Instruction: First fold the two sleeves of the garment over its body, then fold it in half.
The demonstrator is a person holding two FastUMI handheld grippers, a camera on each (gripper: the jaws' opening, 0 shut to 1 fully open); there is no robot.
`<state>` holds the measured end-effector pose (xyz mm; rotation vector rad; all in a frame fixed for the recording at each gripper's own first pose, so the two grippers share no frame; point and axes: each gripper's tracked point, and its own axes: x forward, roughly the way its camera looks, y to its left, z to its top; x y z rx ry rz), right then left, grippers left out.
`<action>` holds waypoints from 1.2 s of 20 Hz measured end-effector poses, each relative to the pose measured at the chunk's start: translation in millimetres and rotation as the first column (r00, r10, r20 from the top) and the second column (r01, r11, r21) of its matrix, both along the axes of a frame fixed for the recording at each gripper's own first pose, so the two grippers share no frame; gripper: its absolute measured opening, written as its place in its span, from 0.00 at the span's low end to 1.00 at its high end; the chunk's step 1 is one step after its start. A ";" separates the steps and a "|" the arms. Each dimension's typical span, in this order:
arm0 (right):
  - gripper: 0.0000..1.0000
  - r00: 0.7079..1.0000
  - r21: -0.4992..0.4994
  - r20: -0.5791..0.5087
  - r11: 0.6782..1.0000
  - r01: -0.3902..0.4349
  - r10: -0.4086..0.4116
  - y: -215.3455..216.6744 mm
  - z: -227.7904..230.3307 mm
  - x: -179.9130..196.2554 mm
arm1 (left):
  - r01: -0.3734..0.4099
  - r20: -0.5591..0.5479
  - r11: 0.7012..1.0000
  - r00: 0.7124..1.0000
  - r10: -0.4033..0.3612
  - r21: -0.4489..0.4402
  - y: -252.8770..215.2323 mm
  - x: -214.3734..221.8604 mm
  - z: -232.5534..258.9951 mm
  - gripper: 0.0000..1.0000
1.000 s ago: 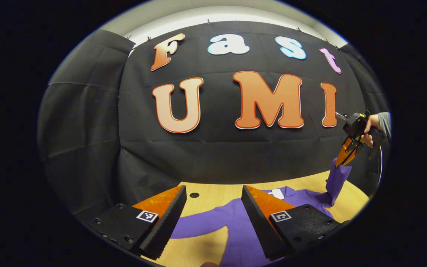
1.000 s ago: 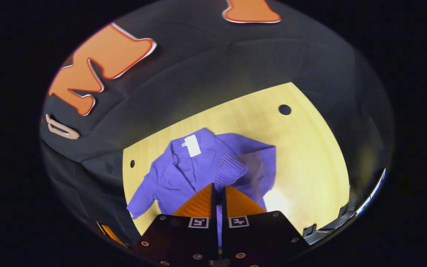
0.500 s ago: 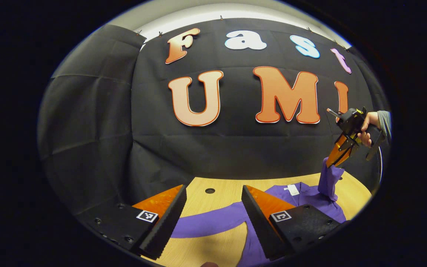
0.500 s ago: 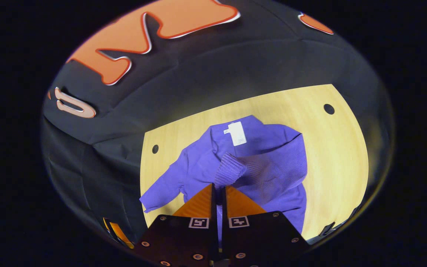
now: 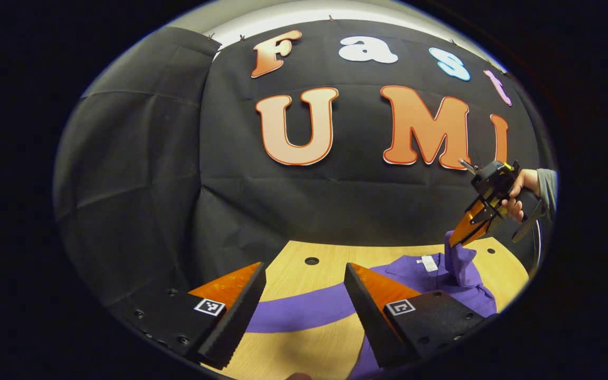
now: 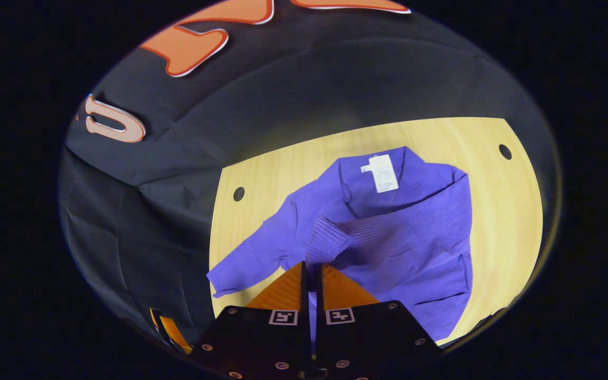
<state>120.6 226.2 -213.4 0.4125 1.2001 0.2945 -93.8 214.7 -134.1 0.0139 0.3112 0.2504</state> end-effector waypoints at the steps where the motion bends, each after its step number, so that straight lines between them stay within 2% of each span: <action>1: 0.05 1.000 0.020 0.000 1.000 -0.002 0.002 8.6 -2.2 0.8 | -0.003 -0.006 1.000 1.000 0.003 -0.003 0.9 0.8 -3.4 0.94; 6: 0.07 1.000 0.100 -0.012 0.995 -0.014 0.015 35.4 0.0 0.3 | -0.019 -0.028 1.000 0.999 0.018 -0.006 9.6 0.3 -12.9 0.94; 8: 0.15 1.000 0.127 0.007 0.992 -0.026 0.025 36.5 6.7 1.0 | -0.020 -0.036 1.000 0.999 0.020 0.001 11.5 1.8 -16.4 0.95; 11: 0.53 0.997 0.107 0.078 0.994 -0.035 0.027 18.8 21.1 5.1 | -0.021 -0.052 1.000 0.998 0.022 0.012 15.0 10.7 -23.6 0.95; 12: 0.60 0.994 0.090 0.109 0.995 -0.030 0.020 6.8 26.2 7.4 | -0.021 -0.062 1.000 0.998 0.022 0.020 18.2 13.7 -27.0 0.95; 13: 0.82 0.989 0.075 0.148 0.997 -0.023 0.012 -6.8 32.8 9.5 | -0.018 -0.077 0.999 0.997 0.020 0.028 21.3 17.5 -30.0 0.94; 14: 0.77 0.983 0.059 0.186 0.998 -0.011 0.000 -19.5 39.6 11.4 | -0.014 -0.083 0.999 0.996 0.017 0.038 24.4 21.4 -30.8 0.94; 15: 0.85 0.973 0.040 0.228 0.999 0.002 -0.011 -33.4 46.7 14.1 | -0.012 -0.100 0.999 0.995 0.017 0.048 27.2 24.0 -33.2 0.94; 17: 0.94 0.952 -0.002 0.304 0.999 0.042 -0.039 -63.5 61.2 13.9 | -0.003 -0.132 0.998 0.991 0.010 0.055 34.4 31.5 -38.0 0.94; 19: 0.97 0.931 -0.032 0.359 0.996 0.079 -0.062 -88.1 74.5 8.7 | -0.001 -0.182 0.999 0.983 0.008 0.035 43.5 38.6 -47.9 0.94; 21: 0.98 0.907 -0.061 0.413 0.992 0.113 -0.078 -111.0 83.7 1.5 | -0.012 -0.242 1.000 0.970 0.010 -0.007 53.1 47.5 -63.0 0.94; 24: 0.98 0.869 -0.123 0.488 0.978 0.167 -0.087 -142.1 93.2 -10.1 | -0.023 -0.352 0.998 0.936 0.000 -0.059 64.7 57.9 -83.7 0.94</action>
